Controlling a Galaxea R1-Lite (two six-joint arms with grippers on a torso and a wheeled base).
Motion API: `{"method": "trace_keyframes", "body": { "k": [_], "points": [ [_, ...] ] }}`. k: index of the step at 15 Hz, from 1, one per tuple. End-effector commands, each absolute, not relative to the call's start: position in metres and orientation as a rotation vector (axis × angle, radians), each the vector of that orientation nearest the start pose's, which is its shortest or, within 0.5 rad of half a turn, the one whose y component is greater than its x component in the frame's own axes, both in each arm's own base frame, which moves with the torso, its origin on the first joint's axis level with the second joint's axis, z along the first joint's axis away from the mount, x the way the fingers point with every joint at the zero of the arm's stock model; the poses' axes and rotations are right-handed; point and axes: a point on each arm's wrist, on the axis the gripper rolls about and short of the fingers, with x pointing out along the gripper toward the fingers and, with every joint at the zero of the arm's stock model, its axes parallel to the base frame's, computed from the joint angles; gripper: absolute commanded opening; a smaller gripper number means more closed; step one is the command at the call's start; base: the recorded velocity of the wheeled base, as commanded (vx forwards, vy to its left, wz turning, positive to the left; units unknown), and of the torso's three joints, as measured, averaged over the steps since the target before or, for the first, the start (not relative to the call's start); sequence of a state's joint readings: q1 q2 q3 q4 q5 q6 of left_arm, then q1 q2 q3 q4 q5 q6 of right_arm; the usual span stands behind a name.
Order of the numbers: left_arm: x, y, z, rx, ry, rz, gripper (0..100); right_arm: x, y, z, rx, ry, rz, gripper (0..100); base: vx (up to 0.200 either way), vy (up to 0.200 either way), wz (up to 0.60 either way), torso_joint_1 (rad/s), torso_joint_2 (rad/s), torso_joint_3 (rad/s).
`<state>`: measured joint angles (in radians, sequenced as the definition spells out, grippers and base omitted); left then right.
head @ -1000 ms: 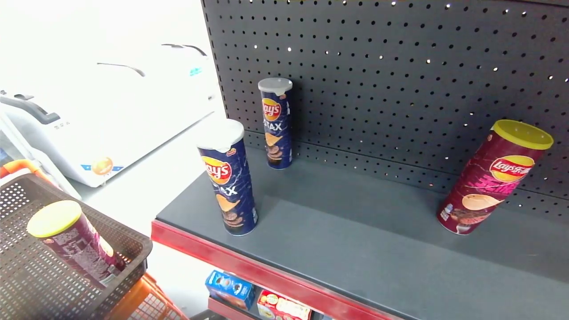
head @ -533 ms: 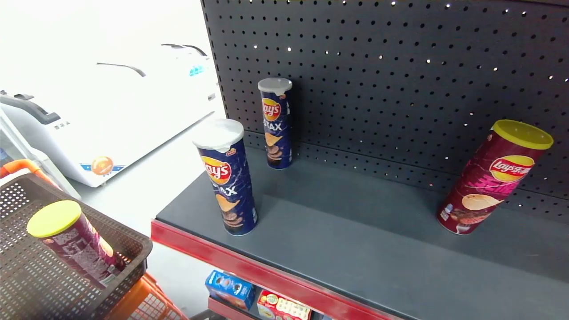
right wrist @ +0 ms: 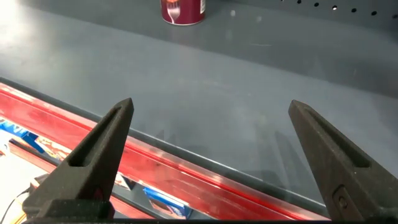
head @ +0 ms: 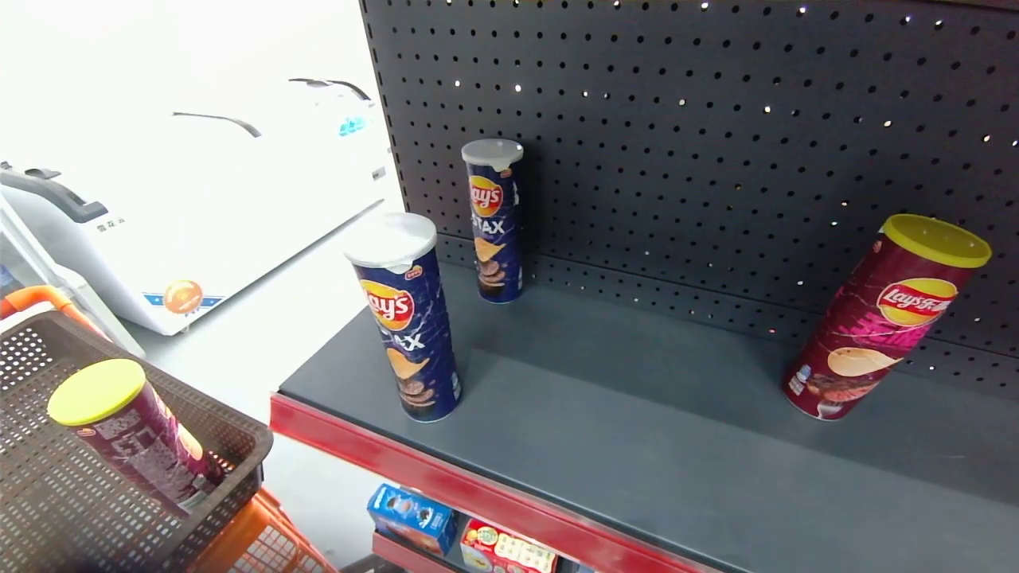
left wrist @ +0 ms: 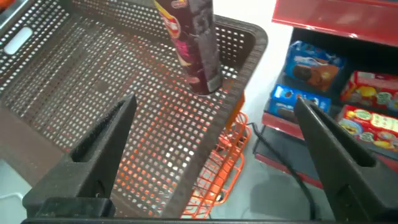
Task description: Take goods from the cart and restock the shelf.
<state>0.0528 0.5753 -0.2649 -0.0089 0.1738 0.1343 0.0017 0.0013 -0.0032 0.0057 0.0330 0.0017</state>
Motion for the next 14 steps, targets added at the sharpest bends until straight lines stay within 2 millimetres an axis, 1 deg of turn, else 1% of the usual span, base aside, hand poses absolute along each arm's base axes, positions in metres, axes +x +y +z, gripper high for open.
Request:
{"method": "trace_keyframes", "body": {
  "k": [1,3,4,7,8,9,11,14],
  "points": [
    [0.072,0.016,0.153,0.140,0.446,0.300,100,-0.023,0.001,0.076,0.002,0.005,0.035,100,0.000,0.000,0.00,0.000,0.00,0.000],
    [0.094,0.028,0.151,0.122,0.486,0.385,100,-0.023,0.001,0.076,0.002,0.005,0.035,100,0.000,0.000,0.00,0.000,0.00,0.000],
    [0.102,0.031,0.150,0.119,0.489,0.388,100,-0.023,0.001,0.076,0.002,0.005,0.035,100,0.000,0.000,0.00,0.000,0.00,0.000],
    [0.117,0.034,0.147,0.113,0.489,0.384,100,-0.023,0.001,0.076,0.002,0.005,0.035,100,0.000,0.000,0.00,0.000,0.00,0.000],
    [0.124,0.036,0.144,0.104,0.492,0.360,100,-0.023,0.001,0.076,0.002,0.005,0.035,100,0.000,0.000,0.00,0.000,0.00,0.000],
    [0.127,0.036,0.143,0.098,0.493,0.334,100,-0.023,0.001,0.076,0.000,0.005,0.035,100,0.000,0.000,0.00,0.000,0.00,0.000],
    [0.143,0.039,0.141,0.084,0.465,0.291,100,-0.023,0.001,0.076,0.002,0.005,0.035,100,0.000,0.000,0.00,0.000,0.00,0.000],
    [0.162,0.044,0.137,0.083,0.405,0.291,100,-0.023,0.001,0.076,0.002,0.005,0.035,100,0.000,0.000,0.00,0.000,0.00,0.000]
  ]
}}
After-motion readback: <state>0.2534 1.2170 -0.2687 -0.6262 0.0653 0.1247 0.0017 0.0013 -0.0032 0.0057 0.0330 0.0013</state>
